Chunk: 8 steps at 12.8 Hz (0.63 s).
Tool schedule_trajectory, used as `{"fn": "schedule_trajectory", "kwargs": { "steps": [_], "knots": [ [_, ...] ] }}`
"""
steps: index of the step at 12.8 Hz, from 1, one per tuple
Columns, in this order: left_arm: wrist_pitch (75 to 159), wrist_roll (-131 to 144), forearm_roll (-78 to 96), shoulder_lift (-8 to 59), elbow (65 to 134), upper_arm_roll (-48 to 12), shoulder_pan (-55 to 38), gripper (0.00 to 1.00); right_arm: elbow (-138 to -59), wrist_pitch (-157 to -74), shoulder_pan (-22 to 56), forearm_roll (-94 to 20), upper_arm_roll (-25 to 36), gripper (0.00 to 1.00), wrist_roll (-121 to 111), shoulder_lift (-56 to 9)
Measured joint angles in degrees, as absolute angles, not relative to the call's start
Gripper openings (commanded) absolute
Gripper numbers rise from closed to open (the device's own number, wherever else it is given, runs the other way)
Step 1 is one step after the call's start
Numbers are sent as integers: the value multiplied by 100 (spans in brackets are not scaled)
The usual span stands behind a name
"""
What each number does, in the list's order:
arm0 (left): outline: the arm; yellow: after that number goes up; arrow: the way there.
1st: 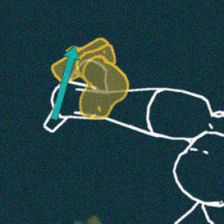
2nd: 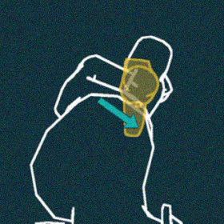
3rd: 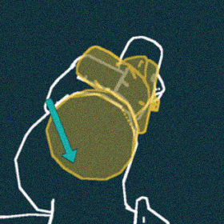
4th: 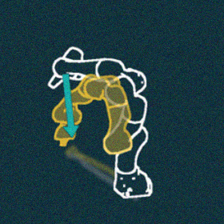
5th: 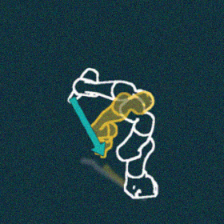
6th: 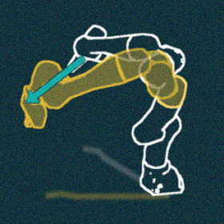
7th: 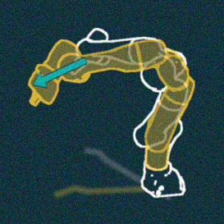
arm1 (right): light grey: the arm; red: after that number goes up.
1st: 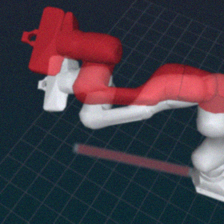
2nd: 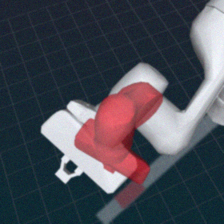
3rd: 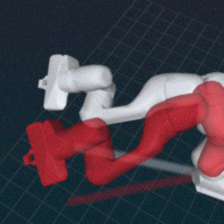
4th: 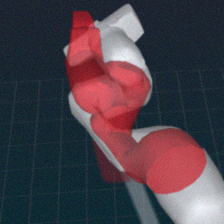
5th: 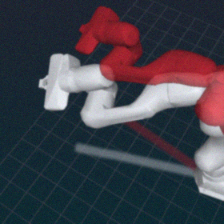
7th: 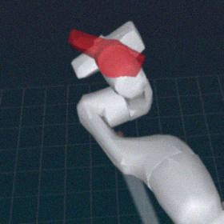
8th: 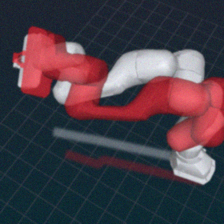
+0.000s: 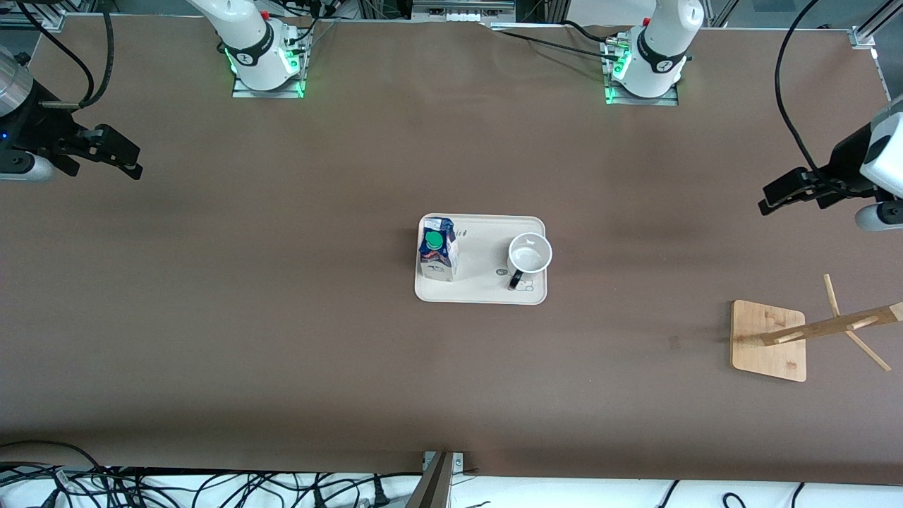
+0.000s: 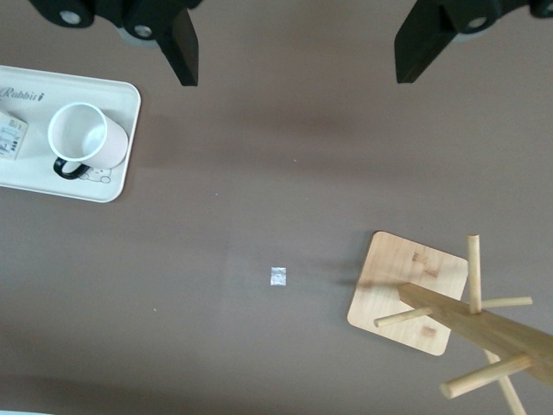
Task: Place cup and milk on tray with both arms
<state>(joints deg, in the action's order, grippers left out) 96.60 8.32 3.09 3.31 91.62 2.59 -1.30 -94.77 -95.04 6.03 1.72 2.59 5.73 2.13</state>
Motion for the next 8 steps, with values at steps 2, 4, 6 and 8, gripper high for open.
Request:
{"fn": "schedule_trajectory", "kwargs": {
  "steps": [2, 4, 6, 8],
  "knots": [
    [9817, 778, 308, 227, 9330, 352, -178, 100, -9477, -9504, 603, 172, 259, 100, 573, 212],
    [9845, 773, 25, 195, 9340, 375, -465, 100, -9477, -9504, 603, 172, 261, 100, 573, 212],
    [9868, 782, -152, 186, 9341, 406, -606, 100, -9477, -9504, 603, 172, 263, 100, 573, 212],
    [9870, 771, -115, 187, 9360, 682, -606, 100, -9477, -9504, 603, 172, 265, 100, 573, 212]
  ]
}}
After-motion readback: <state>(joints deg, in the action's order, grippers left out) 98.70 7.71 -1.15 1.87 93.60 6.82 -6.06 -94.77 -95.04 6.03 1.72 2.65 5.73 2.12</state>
